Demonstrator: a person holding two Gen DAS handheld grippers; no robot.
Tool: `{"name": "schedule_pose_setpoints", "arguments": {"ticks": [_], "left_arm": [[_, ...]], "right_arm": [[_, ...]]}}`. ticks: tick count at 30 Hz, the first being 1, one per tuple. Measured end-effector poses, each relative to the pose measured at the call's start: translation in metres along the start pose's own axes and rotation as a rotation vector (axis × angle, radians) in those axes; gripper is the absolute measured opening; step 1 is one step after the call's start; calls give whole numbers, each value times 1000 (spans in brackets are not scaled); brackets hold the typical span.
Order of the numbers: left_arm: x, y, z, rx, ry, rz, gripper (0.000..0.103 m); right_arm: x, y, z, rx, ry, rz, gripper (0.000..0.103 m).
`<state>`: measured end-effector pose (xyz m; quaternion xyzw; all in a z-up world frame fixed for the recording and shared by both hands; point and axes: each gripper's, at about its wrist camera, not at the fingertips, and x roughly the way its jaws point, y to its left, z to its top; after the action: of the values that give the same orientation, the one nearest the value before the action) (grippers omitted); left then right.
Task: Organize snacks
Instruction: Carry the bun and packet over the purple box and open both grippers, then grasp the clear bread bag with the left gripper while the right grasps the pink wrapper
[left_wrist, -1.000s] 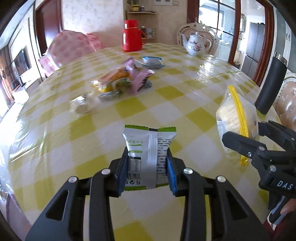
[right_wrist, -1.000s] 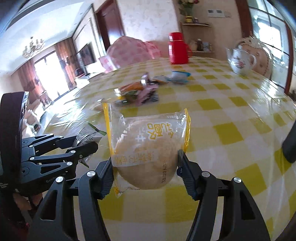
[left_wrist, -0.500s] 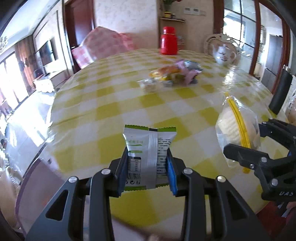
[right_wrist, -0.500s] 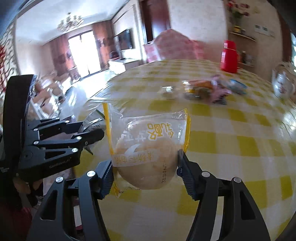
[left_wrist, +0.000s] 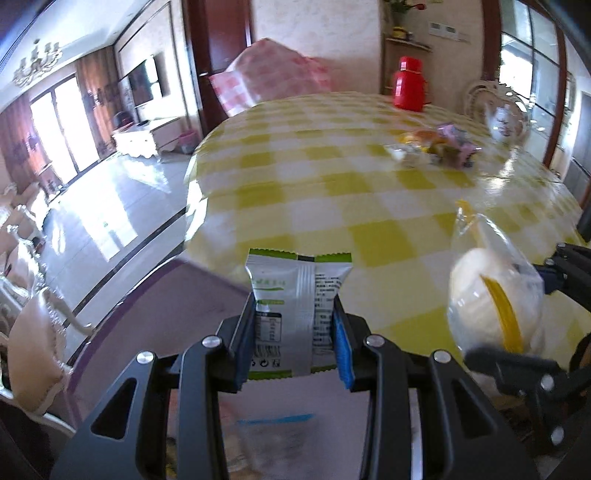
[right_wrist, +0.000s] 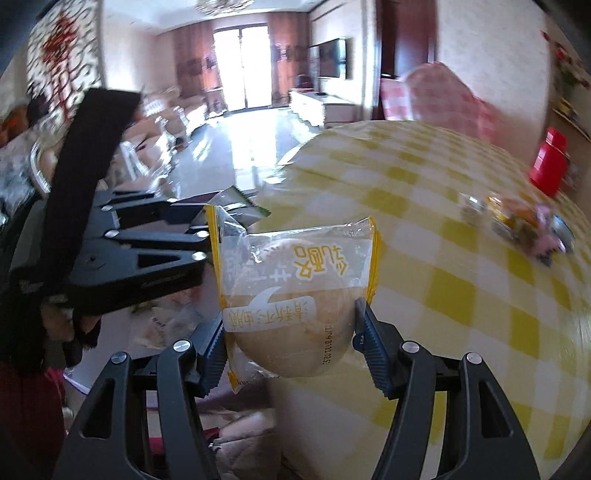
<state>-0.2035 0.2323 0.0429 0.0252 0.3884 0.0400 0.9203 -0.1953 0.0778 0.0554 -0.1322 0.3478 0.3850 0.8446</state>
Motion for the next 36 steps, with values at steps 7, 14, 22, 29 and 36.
{"name": "schedule_pose_setpoints", "arguments": {"ticks": [7, 14, 22, 29, 36], "left_arm": [[-4, 58, -15, -73, 37, 95, 37], [-19, 100, -18, -204, -2, 265, 90], [-25, 56, 5, -233, -79, 219, 101], [5, -66, 57, -86, -62, -37, 101], [93, -156, 118, -122, 37, -88, 101]], "right_arm": [[25, 61, 9, -132, 46, 101, 62], [28, 71, 8, -106, 37, 289, 84], [-25, -19, -3, 40, -118, 199, 88], [-77, -169, -50, 457, -155, -125, 88], [-113, -294, -107, 801, -194, -306, 88]]}}
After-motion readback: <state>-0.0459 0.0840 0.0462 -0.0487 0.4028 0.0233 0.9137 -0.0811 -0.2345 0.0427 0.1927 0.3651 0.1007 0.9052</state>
